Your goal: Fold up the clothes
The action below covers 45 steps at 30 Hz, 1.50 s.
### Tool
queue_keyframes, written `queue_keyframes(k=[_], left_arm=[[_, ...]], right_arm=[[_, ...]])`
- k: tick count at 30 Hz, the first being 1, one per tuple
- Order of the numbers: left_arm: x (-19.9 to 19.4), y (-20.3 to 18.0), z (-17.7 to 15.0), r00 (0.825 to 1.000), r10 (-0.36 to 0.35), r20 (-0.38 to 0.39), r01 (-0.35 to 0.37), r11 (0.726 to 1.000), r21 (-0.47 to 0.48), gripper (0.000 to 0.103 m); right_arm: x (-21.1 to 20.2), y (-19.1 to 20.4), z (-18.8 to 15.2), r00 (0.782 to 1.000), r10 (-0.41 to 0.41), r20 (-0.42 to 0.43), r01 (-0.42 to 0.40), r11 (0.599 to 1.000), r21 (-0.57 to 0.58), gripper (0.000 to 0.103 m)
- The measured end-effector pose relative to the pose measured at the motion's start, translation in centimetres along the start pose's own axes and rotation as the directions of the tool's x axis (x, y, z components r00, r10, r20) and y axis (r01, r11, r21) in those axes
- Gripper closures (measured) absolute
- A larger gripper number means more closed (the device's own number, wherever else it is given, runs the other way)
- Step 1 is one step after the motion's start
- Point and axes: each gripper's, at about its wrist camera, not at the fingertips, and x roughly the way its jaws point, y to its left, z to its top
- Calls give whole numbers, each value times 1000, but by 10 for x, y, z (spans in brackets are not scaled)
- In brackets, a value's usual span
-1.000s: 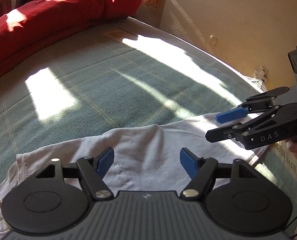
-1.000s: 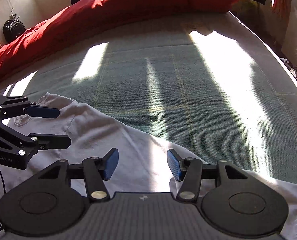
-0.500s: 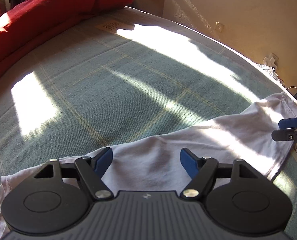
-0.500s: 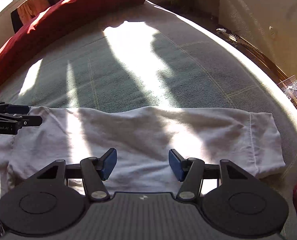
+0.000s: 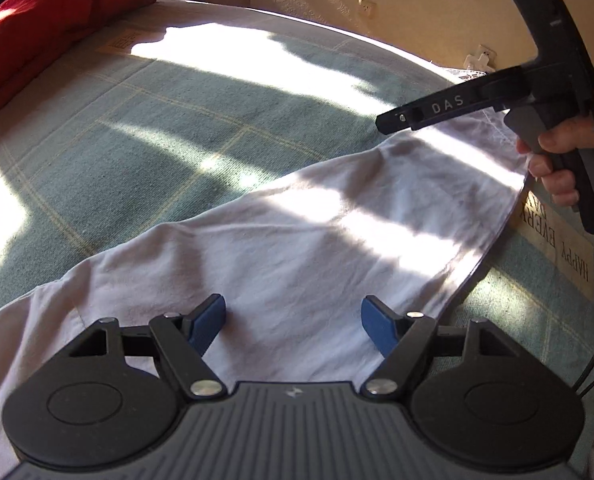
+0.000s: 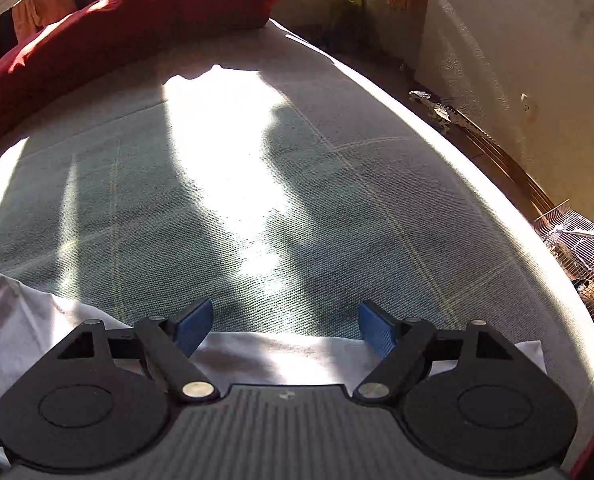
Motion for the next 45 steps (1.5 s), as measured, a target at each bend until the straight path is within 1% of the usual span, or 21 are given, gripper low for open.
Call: queue_keyframes(k=[3,5,7,10,12,14,15,17,20,22,24,25,27,29,31,32,35,38,40,42,45], left_arm=[[-7,0,-10,1000,-16,-23,16,1000,12,28],[-12,-3,-14,999,-30,-41,31,999,18,28],[-13,-7,-20,997,-35,-68,38,999,34,28],[-19,-14,-30,994,-36,-103,45,996,81,27],[-26,-17,-35,992,-41,-120,54,992,113,27],[-35,-18,-30,994,-60,-94,71,990,119,27],[-40,-18,-27,994,-73,-78,82,989,120,27],[-44,-21,-15,996,-93,-2,92,984,155,27],[-27,-29,-1,993,-116,29,108,971,212,26],[-14,-32,-2,991,-133,7,129,968,215,27],[-3,-36,-10,988,-142,-57,151,965,213,27],[-2,-37,-17,987,-147,-69,159,964,214,27],[-8,-40,-29,983,-159,-88,175,957,232,23],[-15,-41,-35,980,-169,-109,192,950,246,23],[-20,-37,-28,976,-183,-120,207,951,230,23],[-22,-35,-18,975,-194,-108,213,953,213,23],[-22,-28,22,975,-222,5,218,963,160,23],[-5,-20,62,961,-261,89,254,964,74,23],[18,-17,80,954,-286,92,286,958,11,23],[41,-17,88,950,-301,78,304,952,-25,23],[61,-14,81,961,-274,32,275,960,-54,24]], right_arm=[[-24,-11,-5,998,66,18,-66,998,10,20],[-37,-15,-14,989,145,11,-145,989,27,20],[-40,-21,-25,978,208,-31,-205,976,70,20],[-31,-30,-44,987,122,-108,-115,991,68,20],[-35,-44,-56,993,50,-103,-43,997,67,20],[-44,-54,-57,994,25,-107,-15,995,95,20],[-49,-55,-56,994,29,-101,-19,995,98,20],[-55,-46,-53,995,70,-75,-66,996,60,20],[-48,-13,-47,988,132,-74,-137,989,-62,20],[-35,9,-47,988,124,-88,-137,978,-158,20],[-28,13,-52,988,116,-105,-135,970,-204,20],[-26,11,-56,987,114,-110,-137,965,-224,20],[-32,-7,-63,989,104,-109,-125,971,-206,19],[-37,-31,-66,989,84,-123,-101,986,-136,18],[-42,-52,-66,988,70,-138,-79,995,-66,18],[-46,-57,-65,989,68,-132,-73,997,-37,18],[-52,-67,-61,991,86,-100,-80,995,61,18],[-50,-68,-63,993,92,-79,-81,988,132,18],[-47,-66,-68,994,84,-75,-71,985,156,18],[-47,-65,-71,995,79,-58,-69,985,156,17],[-47,-64,-76,996,76,-39,-69,986,150,17]])
